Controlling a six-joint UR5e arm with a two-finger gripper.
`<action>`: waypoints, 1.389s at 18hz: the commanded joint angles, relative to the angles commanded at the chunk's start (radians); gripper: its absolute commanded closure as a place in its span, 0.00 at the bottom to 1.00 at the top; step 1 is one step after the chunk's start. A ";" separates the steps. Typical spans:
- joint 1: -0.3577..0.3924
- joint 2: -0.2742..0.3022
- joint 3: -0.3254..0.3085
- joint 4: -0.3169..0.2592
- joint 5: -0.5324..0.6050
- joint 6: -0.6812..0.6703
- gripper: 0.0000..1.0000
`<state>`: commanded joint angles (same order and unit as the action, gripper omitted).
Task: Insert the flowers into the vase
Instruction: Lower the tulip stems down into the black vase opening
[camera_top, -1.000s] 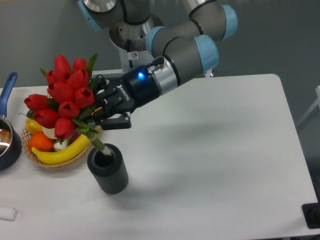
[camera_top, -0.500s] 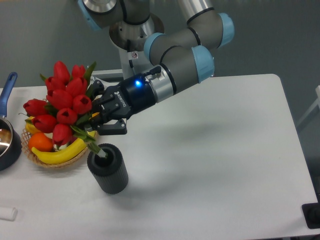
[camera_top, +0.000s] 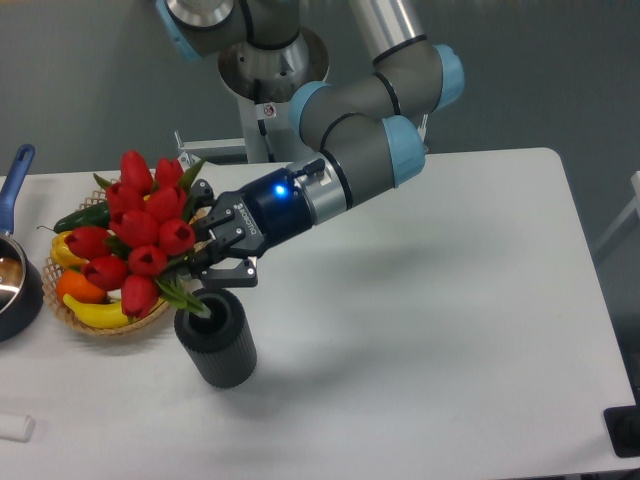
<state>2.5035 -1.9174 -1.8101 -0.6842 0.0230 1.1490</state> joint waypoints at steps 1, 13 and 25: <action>0.002 -0.005 -0.003 0.000 0.000 0.000 0.71; 0.031 -0.049 -0.060 0.000 0.009 0.072 0.70; 0.031 -0.086 -0.097 0.000 0.018 0.092 0.69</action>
<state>2.5342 -2.0033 -1.9067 -0.6842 0.0414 1.2410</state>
